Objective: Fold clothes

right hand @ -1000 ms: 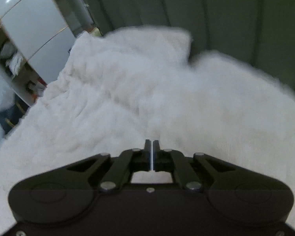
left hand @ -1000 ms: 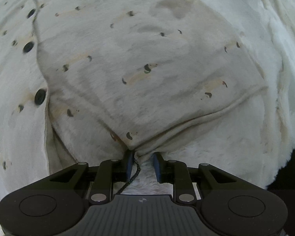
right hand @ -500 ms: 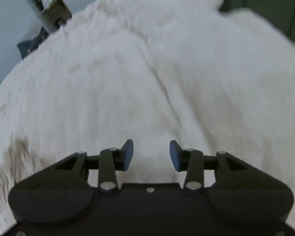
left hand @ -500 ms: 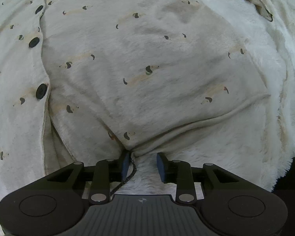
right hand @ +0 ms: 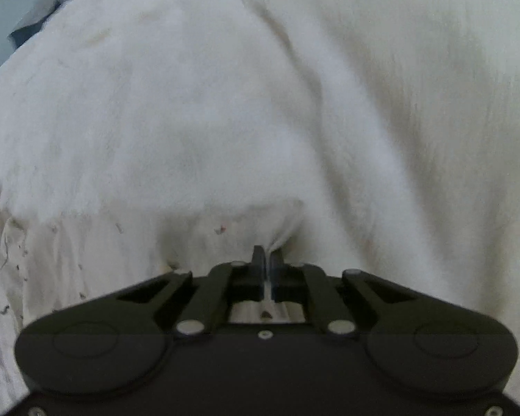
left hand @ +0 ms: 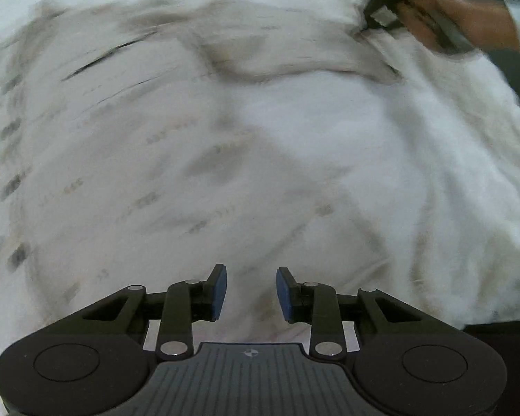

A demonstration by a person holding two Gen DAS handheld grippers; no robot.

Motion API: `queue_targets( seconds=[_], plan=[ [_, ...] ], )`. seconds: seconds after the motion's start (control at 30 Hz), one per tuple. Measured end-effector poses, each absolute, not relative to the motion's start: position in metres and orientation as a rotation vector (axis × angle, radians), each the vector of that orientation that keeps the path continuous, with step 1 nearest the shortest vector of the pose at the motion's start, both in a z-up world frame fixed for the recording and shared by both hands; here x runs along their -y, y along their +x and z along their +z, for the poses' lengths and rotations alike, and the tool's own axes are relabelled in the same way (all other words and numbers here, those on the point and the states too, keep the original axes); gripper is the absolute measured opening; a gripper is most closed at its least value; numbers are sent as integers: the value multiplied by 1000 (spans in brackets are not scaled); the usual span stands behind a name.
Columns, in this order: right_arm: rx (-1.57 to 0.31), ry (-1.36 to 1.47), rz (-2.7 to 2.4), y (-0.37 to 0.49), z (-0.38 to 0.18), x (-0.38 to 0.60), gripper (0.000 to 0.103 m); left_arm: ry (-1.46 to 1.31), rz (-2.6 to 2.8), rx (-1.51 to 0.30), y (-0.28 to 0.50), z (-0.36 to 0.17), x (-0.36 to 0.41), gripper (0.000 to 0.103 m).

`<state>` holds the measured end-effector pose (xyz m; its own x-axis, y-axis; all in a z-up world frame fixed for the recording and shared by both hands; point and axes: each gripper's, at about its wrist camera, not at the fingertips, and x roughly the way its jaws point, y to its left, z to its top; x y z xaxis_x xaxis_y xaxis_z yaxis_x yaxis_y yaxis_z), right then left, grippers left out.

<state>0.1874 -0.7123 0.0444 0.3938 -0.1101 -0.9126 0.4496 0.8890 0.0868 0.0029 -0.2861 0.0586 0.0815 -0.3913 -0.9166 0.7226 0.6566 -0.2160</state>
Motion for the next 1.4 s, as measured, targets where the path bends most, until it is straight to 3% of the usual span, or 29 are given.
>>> queue_targets(
  seconds=[0.1, 0.23, 0.27, 0.3, 0.4, 0.53, 0.6, 0.73, 0.83, 0.9, 1.0, 1.1, 1.27, 1.4],
  plan=[
    [-1022, 74, -471, 218, 94, 734, 1, 443, -978, -1266, -11, 38, 316, 30],
    [-1117, 97, -434, 264, 99, 765, 5, 524, -950, -1290, -26, 15, 335, 35],
    [-1143, 82, -415, 274, 93, 764, 9, 538, -936, -1289, -29, 12, 338, 36],
    [-1147, 74, -406, 272, 91, 761, 19, 552, -923, -1288, -32, 8, 341, 36],
    [-1060, 161, -391, 254, 105, 765, 35, 582, -903, -1258, -36, 22, 343, 37],
    [-983, 326, -353, 201, 114, 778, 39, 624, -890, -1174, -47, 41, 341, 40],
    [-986, 332, -313, 177, 111, 780, 46, 640, -867, -1142, -54, 45, 336, 43],
    [-1059, 232, -214, 153, 82, 767, 48, 683, -824, -1109, -69, 42, 319, 44],
    [-1112, 192, -193, 153, 57, 760, 44, 720, -832, -1088, -65, 22, 332, 47],
    [-1154, 183, -180, 158, 43, 756, 5, 752, -841, -1048, -67, 15, 337, 47],
    [-1137, 211, -171, 163, 52, 756, 3, 791, -846, -987, -60, 5, 356, 47],
    [-1119, 186, -156, 161, 83, 755, 2, 786, -889, -995, -52, -2, 368, 4],
    [-1055, 77, -161, 146, 147, 755, 2, 677, -907, -909, -50, 45, 374, 3],
    [-1158, -149, -158, 152, 118, 734, 4, 698, -952, -1006, -62, 34, 389, 4]
  ],
)
